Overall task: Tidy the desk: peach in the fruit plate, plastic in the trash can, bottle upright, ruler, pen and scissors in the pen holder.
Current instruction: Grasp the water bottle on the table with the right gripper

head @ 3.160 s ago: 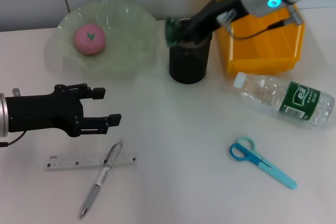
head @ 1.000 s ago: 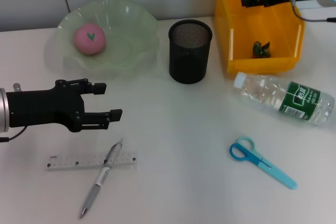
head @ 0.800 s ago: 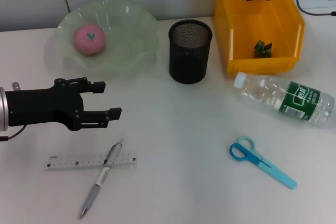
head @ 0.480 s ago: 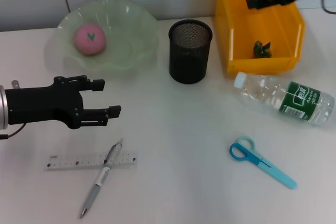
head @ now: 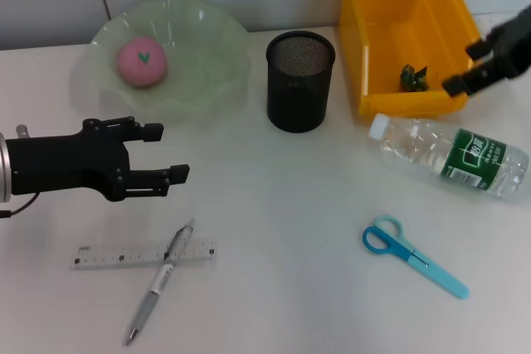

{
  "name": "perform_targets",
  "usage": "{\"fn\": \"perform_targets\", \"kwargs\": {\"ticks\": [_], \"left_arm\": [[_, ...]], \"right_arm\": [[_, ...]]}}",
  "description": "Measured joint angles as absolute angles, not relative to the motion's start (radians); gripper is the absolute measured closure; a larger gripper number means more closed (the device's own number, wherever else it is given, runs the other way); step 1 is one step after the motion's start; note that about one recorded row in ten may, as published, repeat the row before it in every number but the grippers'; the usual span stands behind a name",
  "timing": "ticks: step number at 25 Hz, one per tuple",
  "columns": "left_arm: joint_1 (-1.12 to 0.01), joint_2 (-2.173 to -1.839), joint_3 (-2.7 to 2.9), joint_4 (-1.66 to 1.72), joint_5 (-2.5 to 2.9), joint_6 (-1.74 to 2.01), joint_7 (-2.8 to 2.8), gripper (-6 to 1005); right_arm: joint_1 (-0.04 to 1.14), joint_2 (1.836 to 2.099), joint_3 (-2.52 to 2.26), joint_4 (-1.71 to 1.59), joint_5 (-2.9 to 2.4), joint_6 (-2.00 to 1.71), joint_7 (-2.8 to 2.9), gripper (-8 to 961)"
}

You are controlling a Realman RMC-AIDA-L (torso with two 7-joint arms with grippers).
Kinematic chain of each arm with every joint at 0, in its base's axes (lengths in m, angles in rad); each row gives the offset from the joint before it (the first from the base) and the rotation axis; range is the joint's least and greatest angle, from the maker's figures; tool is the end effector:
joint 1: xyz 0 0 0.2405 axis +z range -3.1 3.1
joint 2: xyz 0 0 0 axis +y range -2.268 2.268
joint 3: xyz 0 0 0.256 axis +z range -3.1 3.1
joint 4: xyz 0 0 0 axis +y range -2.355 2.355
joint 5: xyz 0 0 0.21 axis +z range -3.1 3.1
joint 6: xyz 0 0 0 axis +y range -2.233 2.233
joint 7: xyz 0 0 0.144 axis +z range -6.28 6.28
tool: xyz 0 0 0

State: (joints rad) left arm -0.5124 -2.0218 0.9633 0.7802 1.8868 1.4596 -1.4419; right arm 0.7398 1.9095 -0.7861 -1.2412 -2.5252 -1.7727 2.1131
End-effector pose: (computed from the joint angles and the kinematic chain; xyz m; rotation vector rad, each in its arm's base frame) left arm -0.2472 0.3481 0.0102 -2.7862 -0.4577 -0.5168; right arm 0.2013 0.3903 0.1347 -2.6123 0.7738 -0.2041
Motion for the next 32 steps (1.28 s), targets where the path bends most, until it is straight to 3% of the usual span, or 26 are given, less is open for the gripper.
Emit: {"fn": "perform_targets", "kwargs": {"ticks": [32], "left_arm": [[-0.513, -2.023, 0.963, 0.782, 1.887, 1.460, -1.449, 185]], "right_arm": [[0.754, 1.932, -0.885, -1.055, -2.733, -1.664, 2.005, 159]]}}
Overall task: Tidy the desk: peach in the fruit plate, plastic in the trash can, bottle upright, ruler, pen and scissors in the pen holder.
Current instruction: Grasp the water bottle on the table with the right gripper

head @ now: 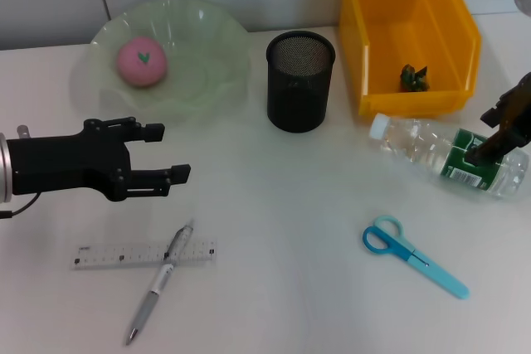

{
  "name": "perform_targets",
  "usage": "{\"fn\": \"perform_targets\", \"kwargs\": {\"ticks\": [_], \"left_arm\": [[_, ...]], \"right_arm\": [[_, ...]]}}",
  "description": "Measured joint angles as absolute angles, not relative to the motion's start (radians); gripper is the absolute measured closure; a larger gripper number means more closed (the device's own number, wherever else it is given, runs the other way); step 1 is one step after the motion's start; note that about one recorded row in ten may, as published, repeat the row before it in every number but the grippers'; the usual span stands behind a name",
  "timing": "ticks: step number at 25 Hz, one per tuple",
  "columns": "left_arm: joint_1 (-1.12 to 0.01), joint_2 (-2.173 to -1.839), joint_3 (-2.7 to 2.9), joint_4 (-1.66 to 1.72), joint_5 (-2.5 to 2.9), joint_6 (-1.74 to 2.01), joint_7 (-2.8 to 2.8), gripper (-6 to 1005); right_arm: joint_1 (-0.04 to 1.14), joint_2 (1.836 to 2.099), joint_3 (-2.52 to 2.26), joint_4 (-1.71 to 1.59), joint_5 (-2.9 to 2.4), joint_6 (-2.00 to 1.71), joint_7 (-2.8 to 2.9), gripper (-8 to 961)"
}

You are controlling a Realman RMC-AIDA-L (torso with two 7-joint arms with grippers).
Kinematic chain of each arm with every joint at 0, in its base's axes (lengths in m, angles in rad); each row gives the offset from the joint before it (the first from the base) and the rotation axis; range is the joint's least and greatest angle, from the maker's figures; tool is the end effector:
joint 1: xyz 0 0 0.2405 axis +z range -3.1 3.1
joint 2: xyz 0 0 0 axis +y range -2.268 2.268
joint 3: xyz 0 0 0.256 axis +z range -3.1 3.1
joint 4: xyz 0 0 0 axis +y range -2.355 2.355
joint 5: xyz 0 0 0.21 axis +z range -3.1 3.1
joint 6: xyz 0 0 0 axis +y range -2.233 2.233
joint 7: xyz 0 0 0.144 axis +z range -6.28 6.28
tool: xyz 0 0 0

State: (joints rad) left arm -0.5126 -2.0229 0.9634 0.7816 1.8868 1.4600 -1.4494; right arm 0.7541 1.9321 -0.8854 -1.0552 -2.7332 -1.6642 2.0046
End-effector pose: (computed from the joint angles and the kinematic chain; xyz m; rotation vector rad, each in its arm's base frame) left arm -0.2467 0.3481 0.0099 -2.7861 -0.4665 -0.5197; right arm 0.2437 0.3911 0.0969 -2.6418 0.7562 -0.5612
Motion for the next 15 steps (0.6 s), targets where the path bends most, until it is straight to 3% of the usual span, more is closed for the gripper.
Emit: {"fn": "perform_targets", "kwargs": {"ticks": [15], "left_arm": [[-0.514, -2.026, 0.963, 0.783, 1.887, 1.458, -1.449, 184]], "right_arm": [[0.756, 1.960, -0.935, -1.021, -2.791, -1.589, 2.004, 159]]}}
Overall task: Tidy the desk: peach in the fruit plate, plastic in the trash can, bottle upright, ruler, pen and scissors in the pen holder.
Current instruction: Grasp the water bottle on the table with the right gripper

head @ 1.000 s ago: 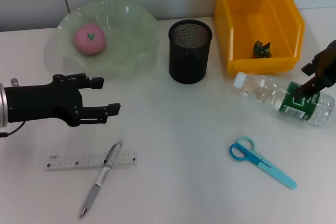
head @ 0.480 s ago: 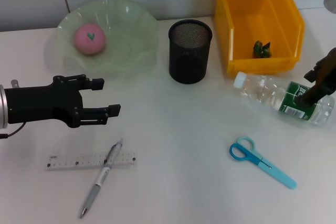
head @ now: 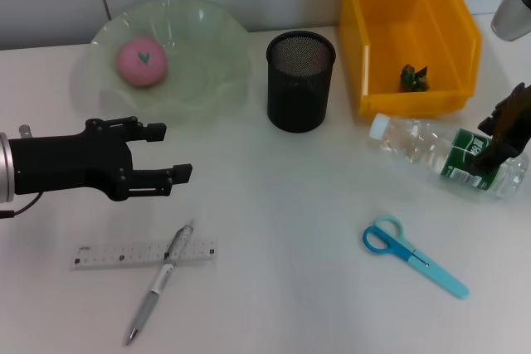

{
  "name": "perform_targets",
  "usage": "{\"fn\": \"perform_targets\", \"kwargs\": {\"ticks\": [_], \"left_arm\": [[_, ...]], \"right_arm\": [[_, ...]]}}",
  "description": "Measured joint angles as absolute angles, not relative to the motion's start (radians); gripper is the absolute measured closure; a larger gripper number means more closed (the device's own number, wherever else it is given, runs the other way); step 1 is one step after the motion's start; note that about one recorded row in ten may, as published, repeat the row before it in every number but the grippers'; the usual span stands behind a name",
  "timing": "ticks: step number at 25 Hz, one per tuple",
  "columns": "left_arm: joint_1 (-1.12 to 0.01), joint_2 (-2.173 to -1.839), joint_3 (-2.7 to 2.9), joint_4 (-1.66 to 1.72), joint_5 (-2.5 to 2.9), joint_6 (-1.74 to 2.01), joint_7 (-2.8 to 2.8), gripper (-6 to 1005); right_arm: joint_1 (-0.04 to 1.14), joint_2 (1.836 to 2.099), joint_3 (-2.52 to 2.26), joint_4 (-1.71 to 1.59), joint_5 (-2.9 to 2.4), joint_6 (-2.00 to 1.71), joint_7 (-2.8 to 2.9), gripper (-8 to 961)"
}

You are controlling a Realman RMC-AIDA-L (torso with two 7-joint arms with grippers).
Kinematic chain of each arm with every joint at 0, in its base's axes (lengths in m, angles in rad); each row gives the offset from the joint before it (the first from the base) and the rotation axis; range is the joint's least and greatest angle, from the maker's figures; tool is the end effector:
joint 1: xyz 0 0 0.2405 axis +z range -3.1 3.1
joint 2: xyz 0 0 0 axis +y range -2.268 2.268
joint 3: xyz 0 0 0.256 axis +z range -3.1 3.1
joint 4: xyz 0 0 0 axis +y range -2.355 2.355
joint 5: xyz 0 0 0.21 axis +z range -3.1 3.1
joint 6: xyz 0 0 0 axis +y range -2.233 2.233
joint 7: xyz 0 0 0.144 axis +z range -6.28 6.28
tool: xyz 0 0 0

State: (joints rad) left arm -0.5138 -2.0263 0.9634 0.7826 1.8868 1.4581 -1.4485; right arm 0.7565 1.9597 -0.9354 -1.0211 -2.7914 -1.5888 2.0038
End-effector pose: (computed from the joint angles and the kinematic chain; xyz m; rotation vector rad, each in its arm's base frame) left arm -0.2456 0.3484 0.0088 -2.7858 -0.4638 -0.5225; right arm 0.2504 0.3942 0.0802 -2.6186 0.7162 -0.6534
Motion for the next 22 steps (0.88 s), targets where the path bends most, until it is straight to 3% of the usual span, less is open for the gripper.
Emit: {"fn": "perform_targets", "kwargs": {"ticks": [12, 22], "left_arm": [[-0.514, -2.026, 0.963, 0.787, 1.887, 1.460, -1.454, 185], [-0.517, -2.025, 0.963, 0.788, 1.887, 1.460, -1.456, 184]], "right_arm": [[0.759, 1.965, -0.957, -1.010, -2.793, -1.560, 2.003, 161], [0.761, 1.985, -0.968, -1.001, -2.846, -1.528, 2.003, 160]]}}
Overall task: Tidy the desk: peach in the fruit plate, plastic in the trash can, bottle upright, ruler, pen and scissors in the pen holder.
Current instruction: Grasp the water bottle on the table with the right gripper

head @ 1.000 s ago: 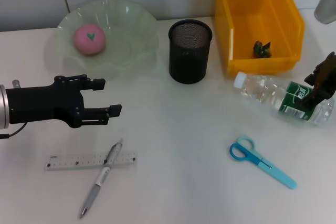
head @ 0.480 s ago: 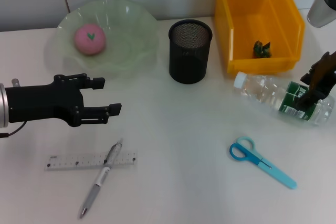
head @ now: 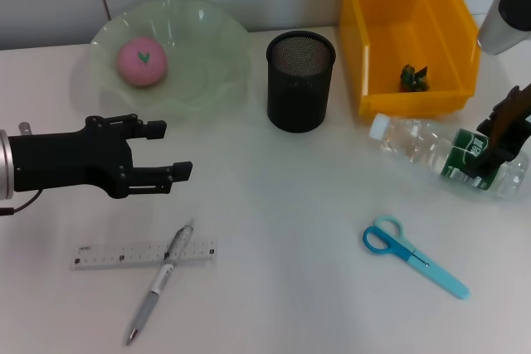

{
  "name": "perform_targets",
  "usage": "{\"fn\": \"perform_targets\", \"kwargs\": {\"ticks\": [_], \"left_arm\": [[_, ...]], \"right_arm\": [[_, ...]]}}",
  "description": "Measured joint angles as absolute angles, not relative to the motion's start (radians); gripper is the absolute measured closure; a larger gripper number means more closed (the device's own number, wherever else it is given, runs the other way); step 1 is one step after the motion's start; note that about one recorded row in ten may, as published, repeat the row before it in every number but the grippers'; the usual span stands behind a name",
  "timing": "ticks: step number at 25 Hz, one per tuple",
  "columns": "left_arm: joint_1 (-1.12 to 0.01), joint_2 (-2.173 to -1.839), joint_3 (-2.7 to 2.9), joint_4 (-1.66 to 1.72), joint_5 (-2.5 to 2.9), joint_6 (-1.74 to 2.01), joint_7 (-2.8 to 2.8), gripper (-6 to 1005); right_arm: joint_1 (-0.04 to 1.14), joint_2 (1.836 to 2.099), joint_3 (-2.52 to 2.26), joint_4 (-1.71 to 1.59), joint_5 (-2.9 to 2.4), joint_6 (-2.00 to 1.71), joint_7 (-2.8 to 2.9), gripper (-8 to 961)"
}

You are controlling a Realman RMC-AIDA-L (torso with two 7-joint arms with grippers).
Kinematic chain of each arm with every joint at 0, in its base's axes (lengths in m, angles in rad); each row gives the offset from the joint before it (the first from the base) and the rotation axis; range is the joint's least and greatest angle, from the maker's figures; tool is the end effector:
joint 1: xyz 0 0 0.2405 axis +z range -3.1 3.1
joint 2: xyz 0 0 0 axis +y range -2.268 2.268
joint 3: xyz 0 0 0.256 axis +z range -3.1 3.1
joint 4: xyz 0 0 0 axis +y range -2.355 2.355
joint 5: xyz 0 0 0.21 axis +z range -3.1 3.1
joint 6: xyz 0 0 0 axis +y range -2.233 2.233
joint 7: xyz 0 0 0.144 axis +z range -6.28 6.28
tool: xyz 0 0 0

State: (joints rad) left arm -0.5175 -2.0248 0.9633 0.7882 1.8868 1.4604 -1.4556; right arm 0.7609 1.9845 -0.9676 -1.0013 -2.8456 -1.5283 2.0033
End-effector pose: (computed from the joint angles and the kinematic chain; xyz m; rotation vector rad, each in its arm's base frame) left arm -0.2437 0.3497 0.0102 -2.7866 -0.4606 -0.5231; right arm 0.2540 0.3973 0.0685 -2.5922 0.6705 -0.7233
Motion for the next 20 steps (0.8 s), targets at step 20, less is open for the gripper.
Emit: {"fn": "perform_targets", "kwargs": {"ticks": [20], "left_arm": [[-0.525, -2.026, 0.952, 0.788, 1.887, 1.459, -1.454, 184]], "right_arm": [[0.776, 1.993, -1.000, -0.890, -2.857, -1.449, 2.003, 160]]}}
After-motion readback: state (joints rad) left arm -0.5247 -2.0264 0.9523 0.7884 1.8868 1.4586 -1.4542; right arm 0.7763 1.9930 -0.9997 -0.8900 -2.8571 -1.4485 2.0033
